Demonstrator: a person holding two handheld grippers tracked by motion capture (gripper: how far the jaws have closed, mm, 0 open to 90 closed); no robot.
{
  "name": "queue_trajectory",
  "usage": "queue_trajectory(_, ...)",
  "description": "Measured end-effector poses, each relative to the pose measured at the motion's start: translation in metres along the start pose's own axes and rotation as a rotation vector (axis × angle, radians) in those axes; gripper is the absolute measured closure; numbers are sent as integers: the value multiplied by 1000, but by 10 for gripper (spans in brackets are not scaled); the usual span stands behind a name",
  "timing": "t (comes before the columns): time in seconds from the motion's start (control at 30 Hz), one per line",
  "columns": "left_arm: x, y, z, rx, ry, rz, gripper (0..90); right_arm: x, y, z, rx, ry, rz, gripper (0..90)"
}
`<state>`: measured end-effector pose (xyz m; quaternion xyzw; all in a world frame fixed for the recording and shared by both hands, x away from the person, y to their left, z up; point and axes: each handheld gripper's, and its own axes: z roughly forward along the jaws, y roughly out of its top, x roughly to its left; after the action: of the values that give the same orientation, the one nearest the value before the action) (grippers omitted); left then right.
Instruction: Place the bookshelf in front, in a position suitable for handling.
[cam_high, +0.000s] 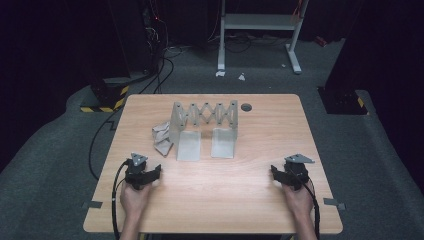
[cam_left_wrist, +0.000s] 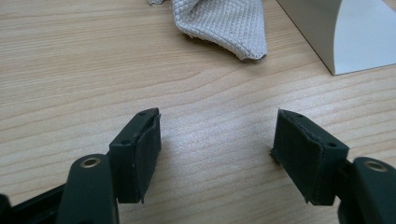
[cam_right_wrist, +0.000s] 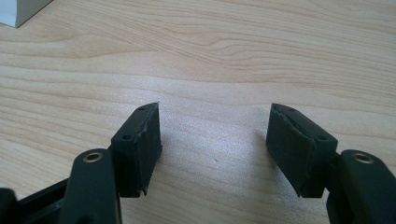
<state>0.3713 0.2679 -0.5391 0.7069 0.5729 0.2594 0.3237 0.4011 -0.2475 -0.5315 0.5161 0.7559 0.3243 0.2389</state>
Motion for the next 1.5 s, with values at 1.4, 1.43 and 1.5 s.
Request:
queue_trajectory(1.4, -7, -3, -8, -33, -70, 17, 355, 4, -8, -10, -12, 36, -23, 533)
queue_trajectory(1.43, -8, -3, -9, -38, -76, 19, 359, 4, -8, -10, -13, 46, -25, 538)
queue_trajectory(1.5, -10, -3, -10, -56, -78, 21, 378, 5, -7, -10, -15, 73, -18, 570)
